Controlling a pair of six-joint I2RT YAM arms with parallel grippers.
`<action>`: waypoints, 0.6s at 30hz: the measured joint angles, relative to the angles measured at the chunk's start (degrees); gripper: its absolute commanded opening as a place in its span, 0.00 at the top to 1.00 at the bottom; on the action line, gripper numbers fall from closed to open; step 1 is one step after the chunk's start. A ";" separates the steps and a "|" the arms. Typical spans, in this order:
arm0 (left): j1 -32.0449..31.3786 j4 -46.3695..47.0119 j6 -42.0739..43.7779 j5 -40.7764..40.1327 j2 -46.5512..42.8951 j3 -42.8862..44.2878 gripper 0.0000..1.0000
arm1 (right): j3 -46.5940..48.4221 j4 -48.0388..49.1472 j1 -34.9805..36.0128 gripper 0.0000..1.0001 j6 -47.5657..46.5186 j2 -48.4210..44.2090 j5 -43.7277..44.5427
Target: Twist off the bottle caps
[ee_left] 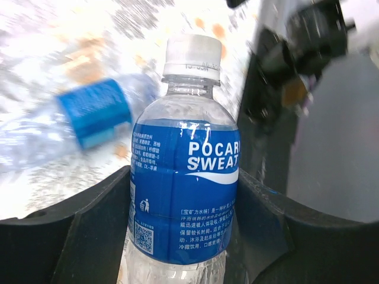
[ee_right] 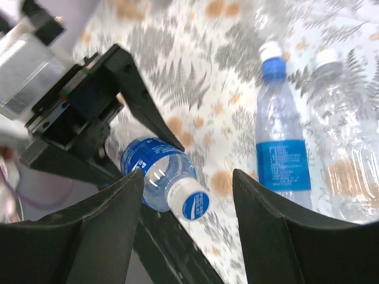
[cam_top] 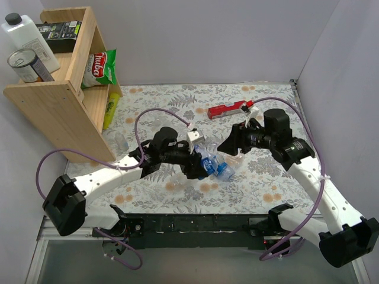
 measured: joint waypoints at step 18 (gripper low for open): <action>0.46 13.49 -12.07 -22.80 -8.85 -6.12 0.97 | -13.77 33.83 7.43 0.38 27.87 -4.22 20.48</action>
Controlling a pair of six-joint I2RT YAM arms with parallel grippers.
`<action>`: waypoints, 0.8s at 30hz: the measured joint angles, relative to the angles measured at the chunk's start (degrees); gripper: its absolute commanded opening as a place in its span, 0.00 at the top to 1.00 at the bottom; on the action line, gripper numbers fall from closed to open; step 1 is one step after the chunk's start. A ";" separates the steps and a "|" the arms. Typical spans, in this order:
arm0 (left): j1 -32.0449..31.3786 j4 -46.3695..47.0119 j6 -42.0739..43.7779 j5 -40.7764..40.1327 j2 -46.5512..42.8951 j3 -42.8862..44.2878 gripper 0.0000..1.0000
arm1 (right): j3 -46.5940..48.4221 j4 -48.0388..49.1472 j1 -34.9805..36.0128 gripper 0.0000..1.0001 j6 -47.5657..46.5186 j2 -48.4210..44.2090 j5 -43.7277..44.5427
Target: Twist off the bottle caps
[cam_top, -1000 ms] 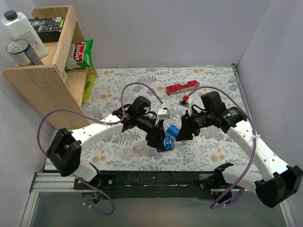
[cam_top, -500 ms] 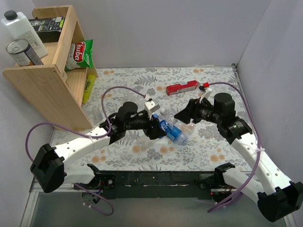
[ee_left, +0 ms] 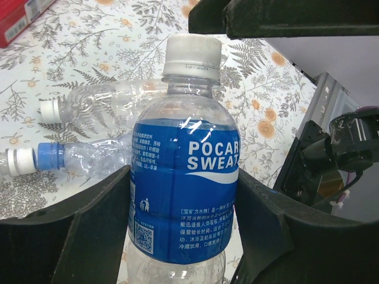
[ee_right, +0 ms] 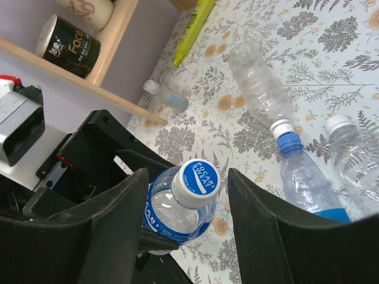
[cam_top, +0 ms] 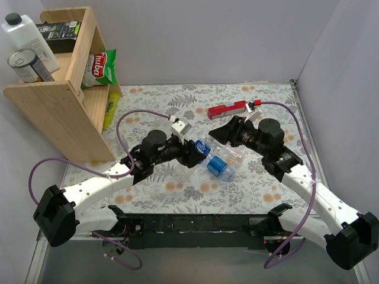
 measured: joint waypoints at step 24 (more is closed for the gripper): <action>-0.02 1.18 -0.26 -2.95 -1.18 -0.59 0.98 | -0.13 5.70 0.68 0.55 5.60 5.44 -0.76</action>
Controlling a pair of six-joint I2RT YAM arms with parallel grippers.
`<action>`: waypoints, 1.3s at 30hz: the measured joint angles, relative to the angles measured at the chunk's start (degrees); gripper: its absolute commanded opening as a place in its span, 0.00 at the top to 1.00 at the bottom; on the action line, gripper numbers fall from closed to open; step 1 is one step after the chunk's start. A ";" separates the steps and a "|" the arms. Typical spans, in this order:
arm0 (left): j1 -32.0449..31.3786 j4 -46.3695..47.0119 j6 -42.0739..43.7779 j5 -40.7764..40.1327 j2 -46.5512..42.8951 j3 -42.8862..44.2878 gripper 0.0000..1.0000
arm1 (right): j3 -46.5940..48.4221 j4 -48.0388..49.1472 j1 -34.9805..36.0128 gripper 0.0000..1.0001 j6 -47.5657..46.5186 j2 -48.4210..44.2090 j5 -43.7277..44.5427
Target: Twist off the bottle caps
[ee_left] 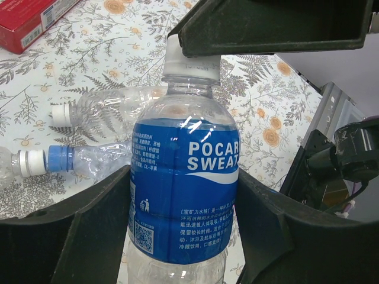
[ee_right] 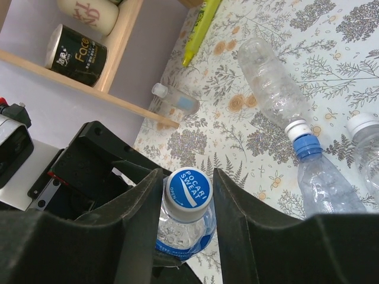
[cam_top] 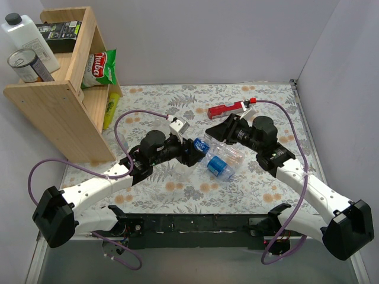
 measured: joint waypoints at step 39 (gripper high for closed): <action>14.29 29.51 -18.80 44.30 1.03 -5.46 0.99 | 3.76 17.81 -0.13 0.99 -17.49 0.28 -30.18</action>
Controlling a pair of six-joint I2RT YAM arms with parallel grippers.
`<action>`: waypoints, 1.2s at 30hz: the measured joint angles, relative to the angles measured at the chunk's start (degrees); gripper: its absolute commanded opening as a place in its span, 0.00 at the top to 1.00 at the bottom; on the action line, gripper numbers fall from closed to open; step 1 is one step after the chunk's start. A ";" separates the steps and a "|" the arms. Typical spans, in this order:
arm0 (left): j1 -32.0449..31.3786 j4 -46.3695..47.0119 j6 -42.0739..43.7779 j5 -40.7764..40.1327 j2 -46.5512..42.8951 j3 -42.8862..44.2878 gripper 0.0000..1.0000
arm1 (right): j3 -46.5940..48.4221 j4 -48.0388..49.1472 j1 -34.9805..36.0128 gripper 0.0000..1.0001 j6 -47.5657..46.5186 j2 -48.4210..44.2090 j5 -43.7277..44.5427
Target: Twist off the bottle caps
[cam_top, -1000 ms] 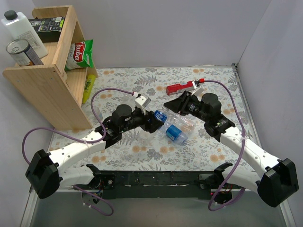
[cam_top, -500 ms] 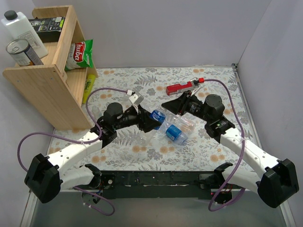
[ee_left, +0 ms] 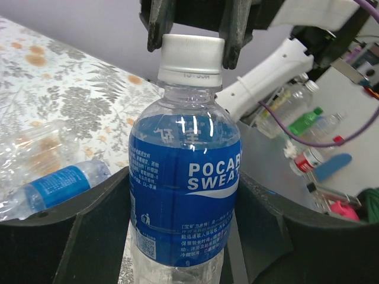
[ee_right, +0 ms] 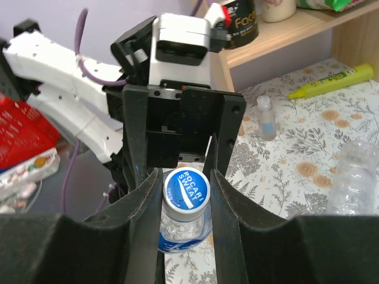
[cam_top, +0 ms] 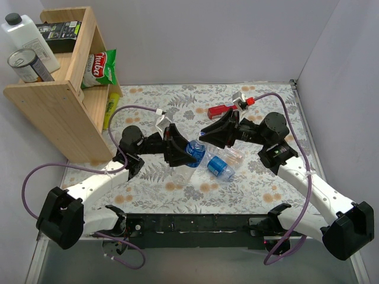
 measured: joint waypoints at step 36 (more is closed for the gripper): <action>-10.45 -30.08 22.56 -47.28 -4.55 3.04 0.99 | 2.32 -20.13 9.14 0.35 6.71 2.45 42.58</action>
